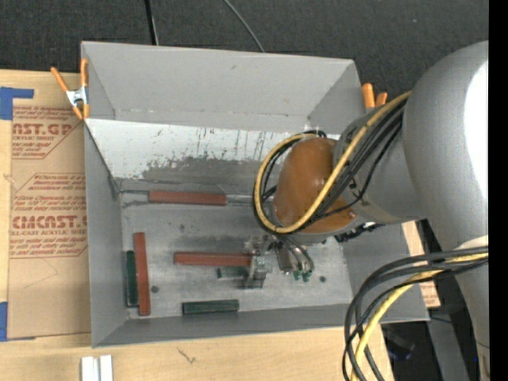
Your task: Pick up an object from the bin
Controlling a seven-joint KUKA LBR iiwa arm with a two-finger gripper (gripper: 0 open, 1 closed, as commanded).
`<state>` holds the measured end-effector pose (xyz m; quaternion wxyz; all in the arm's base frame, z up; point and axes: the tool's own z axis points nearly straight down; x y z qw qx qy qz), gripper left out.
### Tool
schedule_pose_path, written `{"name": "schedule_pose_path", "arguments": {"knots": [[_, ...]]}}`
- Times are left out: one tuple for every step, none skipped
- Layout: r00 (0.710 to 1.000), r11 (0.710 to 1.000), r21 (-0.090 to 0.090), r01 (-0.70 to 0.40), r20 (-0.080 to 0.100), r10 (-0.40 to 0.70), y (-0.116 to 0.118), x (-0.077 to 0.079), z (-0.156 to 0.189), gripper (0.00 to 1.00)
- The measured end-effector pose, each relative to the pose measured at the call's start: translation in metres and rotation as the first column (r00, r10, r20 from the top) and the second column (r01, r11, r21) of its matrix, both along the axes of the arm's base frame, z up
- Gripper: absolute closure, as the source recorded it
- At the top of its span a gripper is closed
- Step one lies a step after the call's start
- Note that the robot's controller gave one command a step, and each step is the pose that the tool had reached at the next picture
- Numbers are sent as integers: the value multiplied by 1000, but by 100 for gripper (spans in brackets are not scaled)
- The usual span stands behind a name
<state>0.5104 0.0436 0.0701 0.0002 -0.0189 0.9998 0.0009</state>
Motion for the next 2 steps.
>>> {"name": "schedule_pose_path", "arguments": {"knots": [[1000, 1000, 0, 0, 0, 0, 0, 0, 0, 100], [998, 998, 0, 56, 11, -56, -8, 32, 188, 100]]}}
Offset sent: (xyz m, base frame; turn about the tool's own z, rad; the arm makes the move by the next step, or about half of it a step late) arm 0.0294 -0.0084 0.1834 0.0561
